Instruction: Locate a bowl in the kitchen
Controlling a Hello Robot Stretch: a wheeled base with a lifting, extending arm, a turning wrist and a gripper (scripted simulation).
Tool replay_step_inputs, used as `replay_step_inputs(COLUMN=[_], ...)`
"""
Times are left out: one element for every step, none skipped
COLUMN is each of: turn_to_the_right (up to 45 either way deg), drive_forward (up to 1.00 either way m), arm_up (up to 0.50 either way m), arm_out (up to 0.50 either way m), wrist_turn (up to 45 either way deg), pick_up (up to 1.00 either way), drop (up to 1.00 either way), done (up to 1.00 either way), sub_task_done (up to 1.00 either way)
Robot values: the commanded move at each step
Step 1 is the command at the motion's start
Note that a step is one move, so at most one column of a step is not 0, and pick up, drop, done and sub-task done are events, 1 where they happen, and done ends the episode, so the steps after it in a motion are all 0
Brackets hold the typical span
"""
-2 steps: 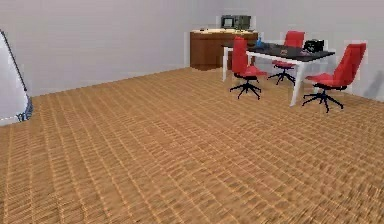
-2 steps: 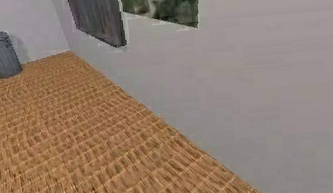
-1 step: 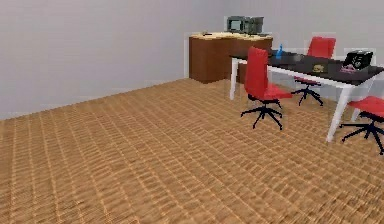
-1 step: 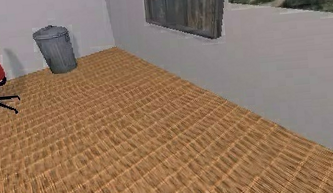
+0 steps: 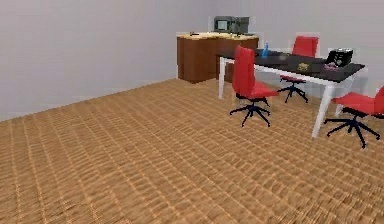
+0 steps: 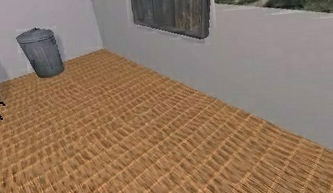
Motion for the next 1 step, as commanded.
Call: replay_step_inputs(turn_to_the_right=[0.0], drive_forward=[1.00], arm_up=[0.00], arm_out=[0.00], wrist_turn=[0.0], pick_up=[0.00], drop=[0.00], done=[0.00], sub_task_done=[0.00])
